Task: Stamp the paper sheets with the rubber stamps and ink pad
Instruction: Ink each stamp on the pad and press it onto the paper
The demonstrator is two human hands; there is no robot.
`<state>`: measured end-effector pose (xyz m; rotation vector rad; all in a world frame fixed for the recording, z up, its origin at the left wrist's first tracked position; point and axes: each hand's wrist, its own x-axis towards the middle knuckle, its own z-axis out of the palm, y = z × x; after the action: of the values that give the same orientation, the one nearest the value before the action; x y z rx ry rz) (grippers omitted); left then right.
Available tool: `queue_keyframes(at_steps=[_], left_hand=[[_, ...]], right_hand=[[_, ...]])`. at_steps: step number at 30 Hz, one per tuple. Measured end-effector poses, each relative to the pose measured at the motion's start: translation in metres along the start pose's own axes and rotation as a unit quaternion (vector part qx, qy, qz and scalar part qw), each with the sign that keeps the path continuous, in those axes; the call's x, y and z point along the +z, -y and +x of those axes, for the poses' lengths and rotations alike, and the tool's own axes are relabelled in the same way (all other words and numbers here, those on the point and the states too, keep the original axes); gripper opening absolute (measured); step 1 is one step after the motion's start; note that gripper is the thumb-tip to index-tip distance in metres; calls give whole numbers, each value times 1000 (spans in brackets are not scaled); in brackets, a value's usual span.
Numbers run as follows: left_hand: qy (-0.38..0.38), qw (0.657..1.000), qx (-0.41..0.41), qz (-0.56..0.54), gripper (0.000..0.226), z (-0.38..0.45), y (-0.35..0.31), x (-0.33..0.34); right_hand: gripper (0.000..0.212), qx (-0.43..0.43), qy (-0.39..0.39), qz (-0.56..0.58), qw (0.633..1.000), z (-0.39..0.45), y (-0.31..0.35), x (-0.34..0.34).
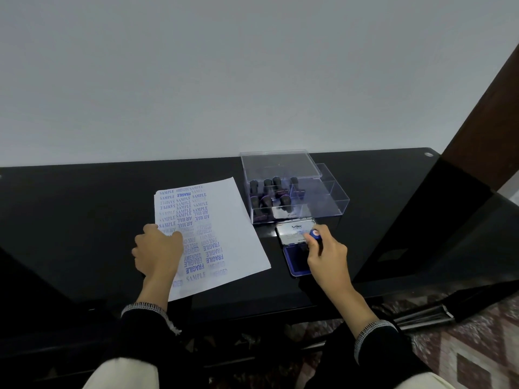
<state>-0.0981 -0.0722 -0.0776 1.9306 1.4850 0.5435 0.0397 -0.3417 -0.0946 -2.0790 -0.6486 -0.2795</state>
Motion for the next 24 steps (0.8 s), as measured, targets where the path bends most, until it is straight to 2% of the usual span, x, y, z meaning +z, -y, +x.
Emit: queue_keyframes(at_steps=[6, 10, 13, 19, 24], left_hand=[[-1, 998, -7, -67, 24, 3, 4, -2], [-16, 995, 18, -92, 33, 3, 7, 2], [-20, 995, 42, -86, 37, 3, 11, 4], [-50, 991, 98, -77, 37, -4, 22, 9], [-53, 990, 109, -69, 39, -4, 25, 12]], right_hand=[[8, -18, 21, -22, 999, 4, 2, 0], [12, -1, 43, -36, 998, 11, 1, 0], [10, -8, 29, -29, 999, 7, 1, 0], [7, -10, -3, -4, 1000, -6, -2, 2], [6, 2, 18, -6, 1000, 3, 0, 1]])
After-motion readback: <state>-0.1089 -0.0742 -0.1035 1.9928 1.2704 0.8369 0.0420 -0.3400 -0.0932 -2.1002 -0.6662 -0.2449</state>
